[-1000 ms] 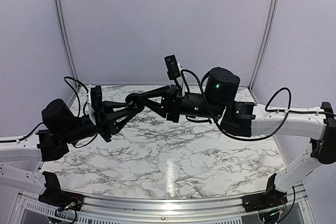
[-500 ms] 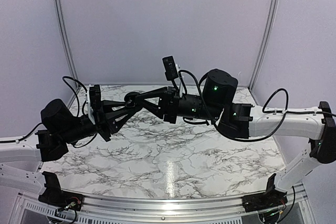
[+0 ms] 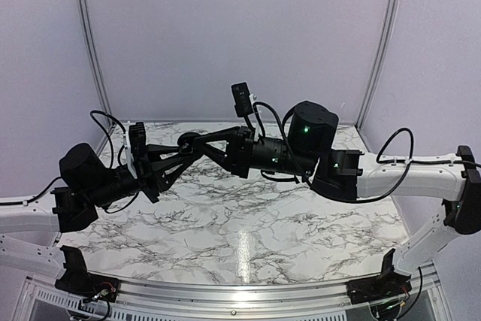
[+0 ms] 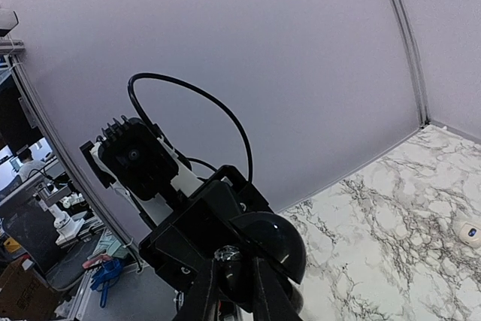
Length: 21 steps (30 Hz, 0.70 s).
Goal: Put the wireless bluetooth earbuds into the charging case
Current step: Place the right earbud in the right side groove of the charging case.
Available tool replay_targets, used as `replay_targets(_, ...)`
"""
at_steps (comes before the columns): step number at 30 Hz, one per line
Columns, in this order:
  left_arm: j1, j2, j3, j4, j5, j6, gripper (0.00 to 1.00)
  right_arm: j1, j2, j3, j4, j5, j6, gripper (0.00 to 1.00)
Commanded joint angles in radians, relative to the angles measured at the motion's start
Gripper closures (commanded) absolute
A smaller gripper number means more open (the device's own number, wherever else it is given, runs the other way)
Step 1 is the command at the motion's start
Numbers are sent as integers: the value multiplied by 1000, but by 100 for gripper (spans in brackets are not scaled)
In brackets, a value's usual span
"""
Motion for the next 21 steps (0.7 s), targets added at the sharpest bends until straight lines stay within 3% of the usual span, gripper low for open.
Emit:
replay_targets(1,0,-34,3,97,-11,-16,100,5,-18,4,-85,49,-16,83)
replay_targets(6,0,-33,3,101,-2,-19,100,6,-28,13,-103,69,-29,74)
replay_targets(18,0,-15,4,107,24,-36,100,5,-25,45,-139,67,-68,67)
replay_targets(21,3,-5,7,107,26,-49,100,6,-45,43,-135,48,-98,60)
